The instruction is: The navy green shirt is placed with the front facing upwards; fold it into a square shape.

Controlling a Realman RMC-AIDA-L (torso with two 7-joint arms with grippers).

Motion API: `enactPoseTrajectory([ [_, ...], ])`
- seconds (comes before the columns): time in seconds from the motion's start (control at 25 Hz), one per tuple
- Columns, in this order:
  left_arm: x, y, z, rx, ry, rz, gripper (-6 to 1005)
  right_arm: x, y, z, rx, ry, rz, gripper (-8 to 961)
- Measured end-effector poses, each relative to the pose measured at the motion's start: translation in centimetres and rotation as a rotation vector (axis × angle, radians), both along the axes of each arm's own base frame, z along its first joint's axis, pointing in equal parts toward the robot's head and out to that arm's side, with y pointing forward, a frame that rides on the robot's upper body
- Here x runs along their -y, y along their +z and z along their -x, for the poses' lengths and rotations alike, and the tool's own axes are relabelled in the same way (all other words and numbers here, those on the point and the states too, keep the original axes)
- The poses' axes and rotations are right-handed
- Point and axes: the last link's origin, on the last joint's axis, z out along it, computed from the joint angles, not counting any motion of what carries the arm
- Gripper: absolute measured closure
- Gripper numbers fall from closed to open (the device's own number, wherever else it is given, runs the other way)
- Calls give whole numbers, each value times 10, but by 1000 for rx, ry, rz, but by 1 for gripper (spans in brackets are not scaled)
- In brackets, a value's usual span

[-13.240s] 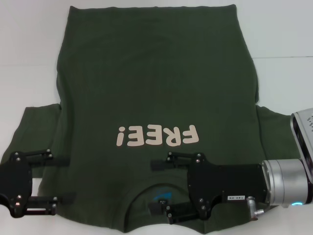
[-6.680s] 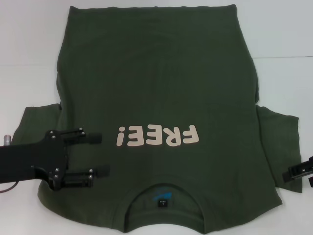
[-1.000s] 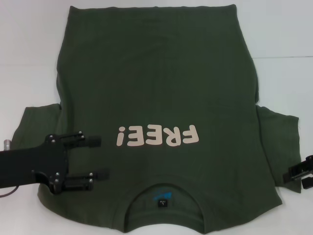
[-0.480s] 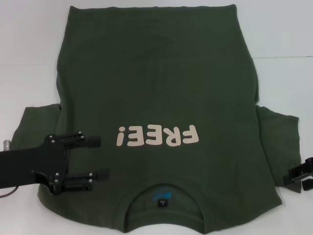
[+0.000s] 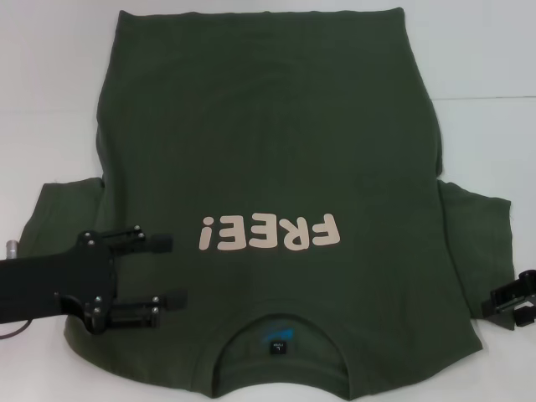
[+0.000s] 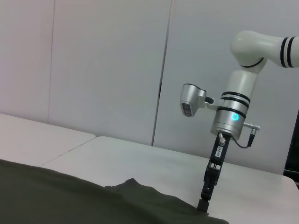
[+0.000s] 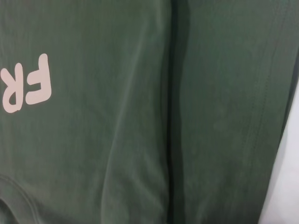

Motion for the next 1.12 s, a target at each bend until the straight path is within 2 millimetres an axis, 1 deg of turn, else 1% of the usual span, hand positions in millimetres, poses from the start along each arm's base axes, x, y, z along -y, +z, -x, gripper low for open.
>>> enactPoseTrajectory([
  [0.28, 0, -1, 0, 2, -2, -3, 201, -1, -3, 2, -7, 7, 1, 304],
  [0.64, 0, -2, 1, -1, 1, -4, 200, -3, -12, 9, -48, 28, -6, 300],
  [1.12, 0, -4, 1, 5, -3, -3, 201, -10, -11, 14, -57, 46, -29, 311],
])
